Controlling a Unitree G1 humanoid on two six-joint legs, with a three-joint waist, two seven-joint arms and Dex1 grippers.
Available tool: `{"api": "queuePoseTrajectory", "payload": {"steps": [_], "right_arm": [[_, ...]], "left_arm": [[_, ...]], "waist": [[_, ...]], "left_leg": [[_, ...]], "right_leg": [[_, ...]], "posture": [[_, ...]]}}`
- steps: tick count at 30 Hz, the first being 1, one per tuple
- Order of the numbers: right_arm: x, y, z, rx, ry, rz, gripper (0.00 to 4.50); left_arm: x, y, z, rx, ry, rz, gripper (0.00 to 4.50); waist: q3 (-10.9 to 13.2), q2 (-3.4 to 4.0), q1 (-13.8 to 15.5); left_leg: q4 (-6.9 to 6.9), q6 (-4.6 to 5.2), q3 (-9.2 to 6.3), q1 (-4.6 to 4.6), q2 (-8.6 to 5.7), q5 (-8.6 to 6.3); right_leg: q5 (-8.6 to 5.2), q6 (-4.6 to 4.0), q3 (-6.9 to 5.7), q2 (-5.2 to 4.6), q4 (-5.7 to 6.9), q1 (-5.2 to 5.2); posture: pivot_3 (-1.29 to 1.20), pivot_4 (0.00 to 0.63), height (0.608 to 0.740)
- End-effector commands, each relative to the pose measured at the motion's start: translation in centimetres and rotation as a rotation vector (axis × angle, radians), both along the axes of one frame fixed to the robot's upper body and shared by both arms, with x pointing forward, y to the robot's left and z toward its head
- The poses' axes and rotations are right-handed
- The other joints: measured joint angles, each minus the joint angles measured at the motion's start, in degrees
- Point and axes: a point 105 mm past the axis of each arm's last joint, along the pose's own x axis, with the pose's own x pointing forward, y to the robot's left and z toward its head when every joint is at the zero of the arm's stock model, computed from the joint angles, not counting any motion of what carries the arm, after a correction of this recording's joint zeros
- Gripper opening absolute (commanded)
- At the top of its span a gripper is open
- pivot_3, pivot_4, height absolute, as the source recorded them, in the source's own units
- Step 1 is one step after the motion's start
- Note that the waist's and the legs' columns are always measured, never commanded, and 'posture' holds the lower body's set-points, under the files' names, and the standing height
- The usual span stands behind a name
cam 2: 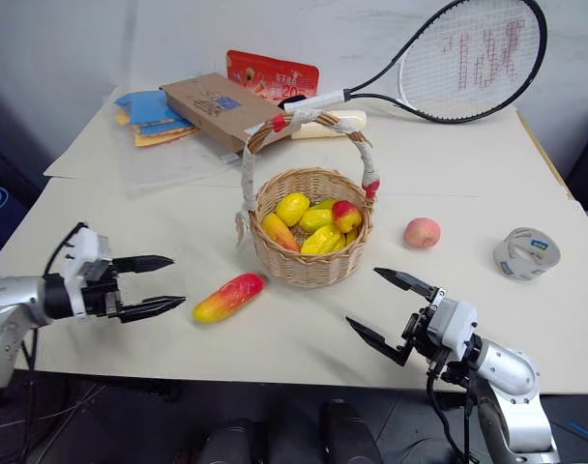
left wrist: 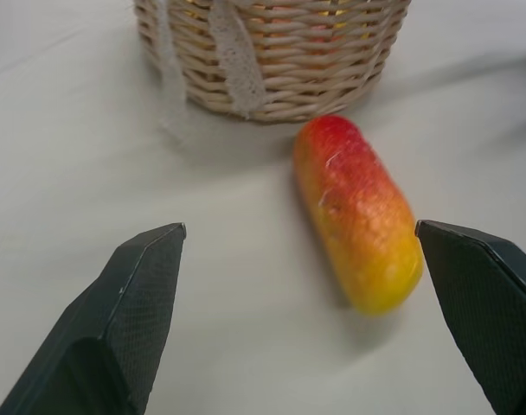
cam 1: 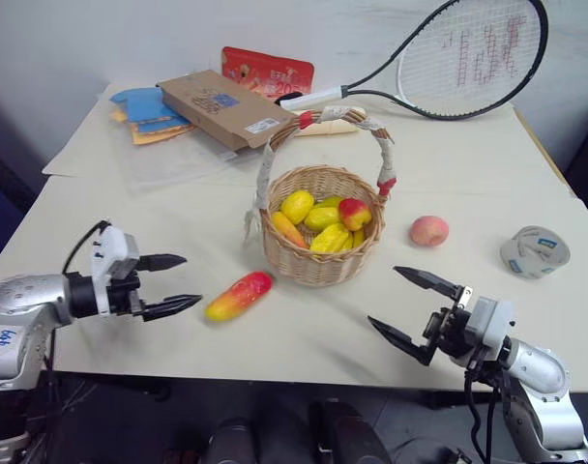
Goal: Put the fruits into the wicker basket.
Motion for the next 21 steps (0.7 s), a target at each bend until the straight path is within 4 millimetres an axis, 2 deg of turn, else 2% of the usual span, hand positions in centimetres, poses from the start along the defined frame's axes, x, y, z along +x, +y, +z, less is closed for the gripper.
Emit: {"api": "queuePoseTrajectory", "payload": {"steps": [1,5,9,13,15,18,21], "right_arm": [[-0.1,-0.2,0.2,-0.004,-0.031,0.006,4.50],[-0.2,-0.3,0.1,-0.008,-0.037,0.009,4.50],[-0.3,-0.6,0.1,-0.010,-0.041,0.006,4.50],[-0.4,-0.9,0.1,-0.010,-0.045,-0.007,4.50],[-0.5,-1.1,0.1,-0.007,-0.045,-0.014,4.50],[-0.7,-1.3,0.1,-0.006,-0.043,-0.024,4.50],[-0.6,-1.6,0.2,-0.002,-0.045,-0.046,4.50]], "left_arm": [[0.7,-3.1,-0.8,-0.002,0.029,-0.030,4.46],[1.6,-4.8,-3.7,0.066,0.115,0.016,4.46],[1.4,-5.4,-4.9,0.108,0.151,-0.001,4.46],[1.7,-5.4,-4.4,0.109,0.117,0.003,3.63],[1.4,-5.5,-3.6,0.112,0.111,-0.041,2.99],[-0.4,-6.5,0.2,0.081,0.055,-0.236,2.14],[-2.5,-8.3,3.4,0.035,0.016,-0.429,2.01]], "waist": [[0.00,0.00,-0.04],[0.00,0.01,-0.42],[0.00,0.00,-0.63],[0.00,0.01,-0.46],[0.00,0.01,-0.39],[0.00,0.00,-0.30],[0.01,0.02,-0.20]], "left_leg": [[0.00,0.01,-0.01,0.00,-0.03,0.00],[0.00,-0.03,-0.01,0.03,0.00,-0.01],[0.00,-0.15,0.01,0.06,0.17,-0.02],[0.00,-0.18,0.02,0.10,0.20,-0.01],[0.00,-0.18,0.03,0.10,0.19,-0.01],[0.00,-0.19,0.03,0.08,0.21,-0.01],[0.00,-0.24,0.04,0.06,0.24,-0.02]], "right_leg": [[0.00,0.01,-0.03,-0.03,0.00,0.01],[0.01,0.02,0.01,0.05,0.01,0.01],[0.00,0.01,0.17,0.33,0.02,-0.01],[-0.01,-0.01,0.25,0.39,0.04,-0.01],[-0.01,-0.01,0.26,0.38,0.04,-0.01],[-0.02,-0.03,0.26,0.41,0.03,-0.01],[-0.03,-0.06,0.26,0.42,0.02,-0.02]], "posture": [[0.00,0.150,0.740],[0.00,0.150,0.740],[0.00,0.150,0.740],[0.00,0.150,0.740],[0.00,0.150,0.740],[0.00,0.150,0.740],[0.00,0.150,0.740]]}}
